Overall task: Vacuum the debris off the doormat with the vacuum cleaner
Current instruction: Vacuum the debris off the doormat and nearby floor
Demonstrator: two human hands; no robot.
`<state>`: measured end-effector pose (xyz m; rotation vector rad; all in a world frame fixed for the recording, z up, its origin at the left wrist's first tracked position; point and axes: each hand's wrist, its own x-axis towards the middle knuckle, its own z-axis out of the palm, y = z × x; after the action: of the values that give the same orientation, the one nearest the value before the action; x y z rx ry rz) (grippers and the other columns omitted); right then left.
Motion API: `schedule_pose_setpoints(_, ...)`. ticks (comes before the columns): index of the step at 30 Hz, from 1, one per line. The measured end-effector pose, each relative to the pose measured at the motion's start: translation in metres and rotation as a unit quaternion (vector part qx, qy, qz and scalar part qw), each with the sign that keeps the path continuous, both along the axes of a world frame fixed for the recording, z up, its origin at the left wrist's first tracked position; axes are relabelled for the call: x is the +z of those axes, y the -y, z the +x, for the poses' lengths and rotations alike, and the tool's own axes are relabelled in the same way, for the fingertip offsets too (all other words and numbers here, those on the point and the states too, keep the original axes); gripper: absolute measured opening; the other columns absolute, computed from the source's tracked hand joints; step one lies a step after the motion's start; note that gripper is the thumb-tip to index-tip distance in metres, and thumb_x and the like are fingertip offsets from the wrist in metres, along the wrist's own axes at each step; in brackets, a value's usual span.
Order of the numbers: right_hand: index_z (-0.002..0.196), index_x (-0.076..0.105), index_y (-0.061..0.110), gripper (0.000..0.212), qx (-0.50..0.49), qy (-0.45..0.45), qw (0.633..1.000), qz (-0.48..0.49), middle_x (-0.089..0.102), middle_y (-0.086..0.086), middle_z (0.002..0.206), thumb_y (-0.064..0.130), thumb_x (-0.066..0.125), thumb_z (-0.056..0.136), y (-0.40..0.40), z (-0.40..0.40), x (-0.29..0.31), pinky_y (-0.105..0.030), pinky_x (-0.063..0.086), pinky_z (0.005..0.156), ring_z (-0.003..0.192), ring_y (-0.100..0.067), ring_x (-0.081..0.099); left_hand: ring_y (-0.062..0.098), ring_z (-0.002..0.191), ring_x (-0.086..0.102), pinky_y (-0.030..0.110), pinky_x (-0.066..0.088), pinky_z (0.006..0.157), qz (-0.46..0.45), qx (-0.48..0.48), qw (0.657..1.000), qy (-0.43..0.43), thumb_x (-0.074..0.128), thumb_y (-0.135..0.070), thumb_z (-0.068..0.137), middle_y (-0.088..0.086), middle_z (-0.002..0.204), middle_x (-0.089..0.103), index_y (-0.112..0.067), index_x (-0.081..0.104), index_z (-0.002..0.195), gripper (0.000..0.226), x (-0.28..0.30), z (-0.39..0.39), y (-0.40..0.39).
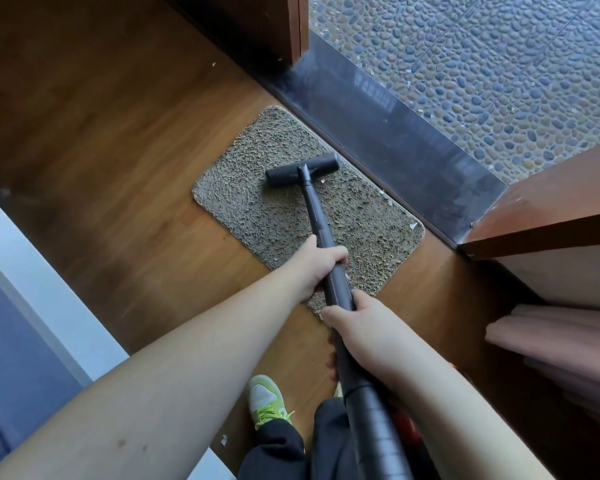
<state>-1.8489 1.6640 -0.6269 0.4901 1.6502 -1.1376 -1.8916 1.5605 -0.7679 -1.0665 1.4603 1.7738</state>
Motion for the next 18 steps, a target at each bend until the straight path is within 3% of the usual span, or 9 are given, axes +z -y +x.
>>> schedule_pose_setpoints(2, 0.105, 0.045, 0.009, 0.023, 0.030, -0.018, 0.999, 0.027, 0.055, -0.011, 0.076, 0.021, 0.048, 0.085, 0.014, -0.012, -0.010, -0.043, 0.059, 0.057, 0.054, -0.030, 0.067, 0.022, 0.049, 0.053, 0.030, 0.050, 0.051, 0.013, 0.009, 1.000, 0.002, 0.054, 0.002, 0.083, 0.012, 0.072, 0.049, -0.009, 0.041, 0.099, 0.023, -0.002, -0.013, 0.008)
schedule_pose_setpoints(5, 0.120, 0.042, 0.009, 0.056, 0.073, -0.014, 0.995, 0.063, 0.058, -0.015, 0.103, 0.032, 0.047, 0.069, 0.032, -0.024, -0.027, -0.056, 0.055, 0.086, 0.096, -0.040, 0.067, 0.018, 0.043, 0.048, 0.025, 0.047, 0.046, 0.039, 0.014, 0.999, 0.014, 0.048, 0.005, 0.086, 0.011, 0.066, 0.044, -0.009, 0.039, 0.091, 0.017, -0.004, -0.026, 0.019)
schedule_pose_setpoints(7, 0.119, 0.042, 0.011, 0.052, 0.060, 0.008, 0.997, 0.058, 0.056, -0.018, 0.117, 0.031, 0.049, 0.072, 0.039, -0.025, -0.037, -0.056, 0.050, 0.094, 0.109, -0.039, 0.062, 0.018, 0.043, 0.048, 0.025, 0.047, 0.045, 0.052, 0.011, 0.998, 0.021, 0.046, 0.005, 0.086, 0.011, 0.065, 0.044, -0.010, 0.037, 0.091, 0.019, -0.006, -0.028, 0.024)
schedule_pose_setpoints(9, 0.109, 0.046, 0.012, 0.034, 0.054, 0.007, 0.997, 0.049, 0.058, -0.015, 0.108, 0.028, 0.050, 0.079, 0.041, -0.025, -0.035, -0.055, 0.054, 0.089, 0.102, -0.039, 0.066, 0.019, 0.046, 0.048, 0.026, 0.047, 0.047, 0.050, 0.005, 0.998, 0.027, 0.048, 0.005, 0.085, 0.011, 0.066, 0.045, -0.010, 0.037, 0.093, 0.020, -0.006, -0.027, 0.025)
schedule_pose_setpoints(13, 0.115, 0.042, 0.008, 0.029, -0.005, 0.016, 0.999, 0.030, 0.054, -0.010, 0.082, 0.019, 0.047, 0.089, 0.025, -0.017, -0.030, -0.050, 0.060, 0.063, 0.053, -0.030, 0.065, 0.021, 0.051, 0.052, 0.031, 0.049, 0.053, 0.022, -0.003, 0.999, 0.037, 0.053, 0.002, 0.084, 0.012, 0.073, 0.048, -0.012, 0.039, 0.105, 0.029, -0.009, -0.024, 0.015)
schedule_pose_setpoints(18, 0.098, 0.047, 0.011, 0.007, -0.043, 0.019, 0.999, 0.006, 0.049, -0.012, 0.071, 0.015, 0.050, 0.094, -0.003, -0.013, -0.017, -0.030, 0.050, 0.043, 0.039, -0.020, 0.055, 0.024, 0.062, 0.057, 0.039, 0.056, 0.064, -0.001, -0.015, 0.999, 0.038, 0.059, -0.006, 0.085, 0.014, 0.085, 0.052, -0.010, 0.035, 0.129, 0.050, -0.010, -0.021, -0.005)
